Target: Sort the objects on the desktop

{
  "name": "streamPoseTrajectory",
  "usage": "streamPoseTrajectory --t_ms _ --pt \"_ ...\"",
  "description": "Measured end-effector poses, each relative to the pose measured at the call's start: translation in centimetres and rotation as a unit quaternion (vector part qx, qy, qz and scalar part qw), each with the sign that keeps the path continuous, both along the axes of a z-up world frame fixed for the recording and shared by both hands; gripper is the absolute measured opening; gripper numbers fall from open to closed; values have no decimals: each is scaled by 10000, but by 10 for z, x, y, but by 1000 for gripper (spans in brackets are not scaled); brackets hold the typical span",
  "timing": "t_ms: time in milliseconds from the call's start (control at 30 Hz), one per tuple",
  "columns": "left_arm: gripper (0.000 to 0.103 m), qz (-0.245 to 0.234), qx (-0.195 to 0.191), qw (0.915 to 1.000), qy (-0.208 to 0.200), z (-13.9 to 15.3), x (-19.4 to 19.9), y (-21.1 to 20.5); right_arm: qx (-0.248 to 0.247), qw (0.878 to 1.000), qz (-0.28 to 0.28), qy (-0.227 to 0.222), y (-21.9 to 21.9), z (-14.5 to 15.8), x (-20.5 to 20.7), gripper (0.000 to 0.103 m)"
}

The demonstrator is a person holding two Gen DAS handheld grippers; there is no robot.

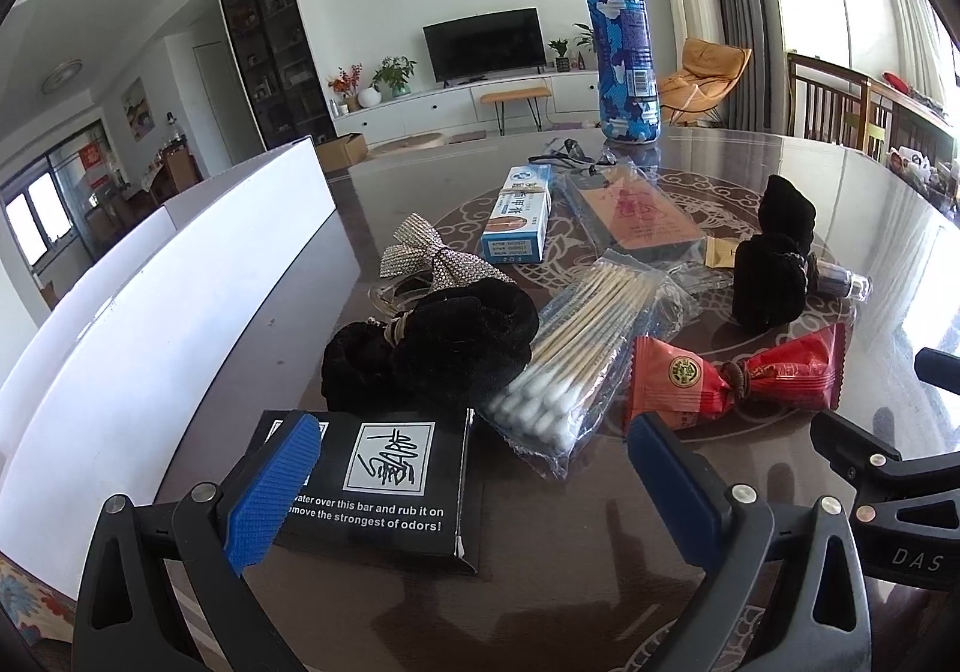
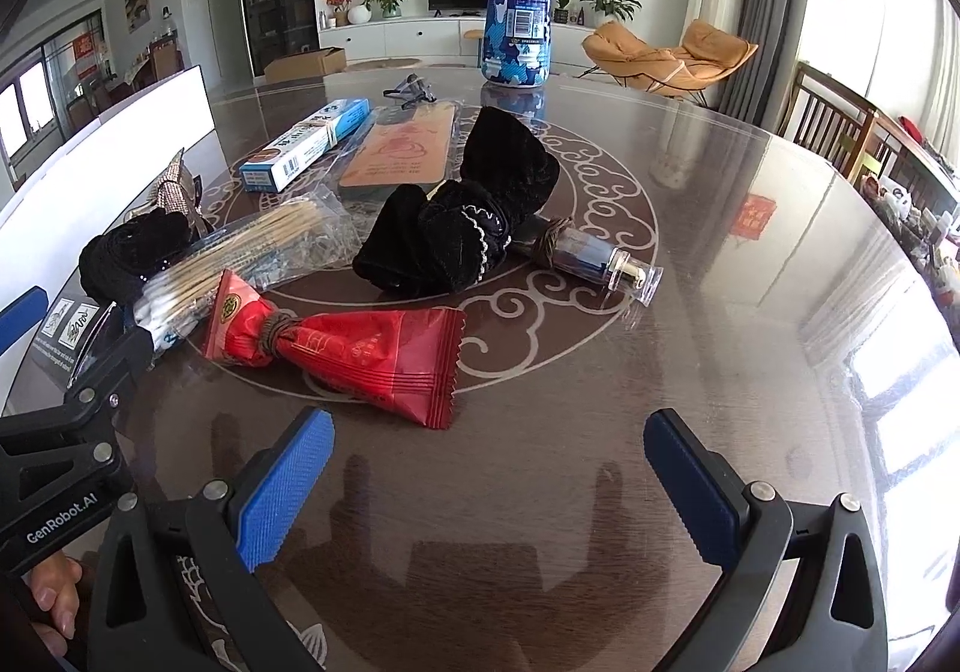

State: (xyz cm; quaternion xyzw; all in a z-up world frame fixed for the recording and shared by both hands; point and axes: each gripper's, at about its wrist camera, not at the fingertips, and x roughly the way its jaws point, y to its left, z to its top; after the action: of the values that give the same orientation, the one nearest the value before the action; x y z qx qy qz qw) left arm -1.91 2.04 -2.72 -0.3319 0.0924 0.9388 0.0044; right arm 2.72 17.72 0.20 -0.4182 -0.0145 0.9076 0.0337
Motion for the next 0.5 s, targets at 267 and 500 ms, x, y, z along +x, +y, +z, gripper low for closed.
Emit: streamPoseTrajectory --t_ms 267,500 --pt "103 93 291 9995 9 2 -1 -8 53 10000 -31 -40 0 -1 0 103" --pt "103 -214 -232 9992 254 1 11 13 -86 10000 -22 14 4 1 1 103"
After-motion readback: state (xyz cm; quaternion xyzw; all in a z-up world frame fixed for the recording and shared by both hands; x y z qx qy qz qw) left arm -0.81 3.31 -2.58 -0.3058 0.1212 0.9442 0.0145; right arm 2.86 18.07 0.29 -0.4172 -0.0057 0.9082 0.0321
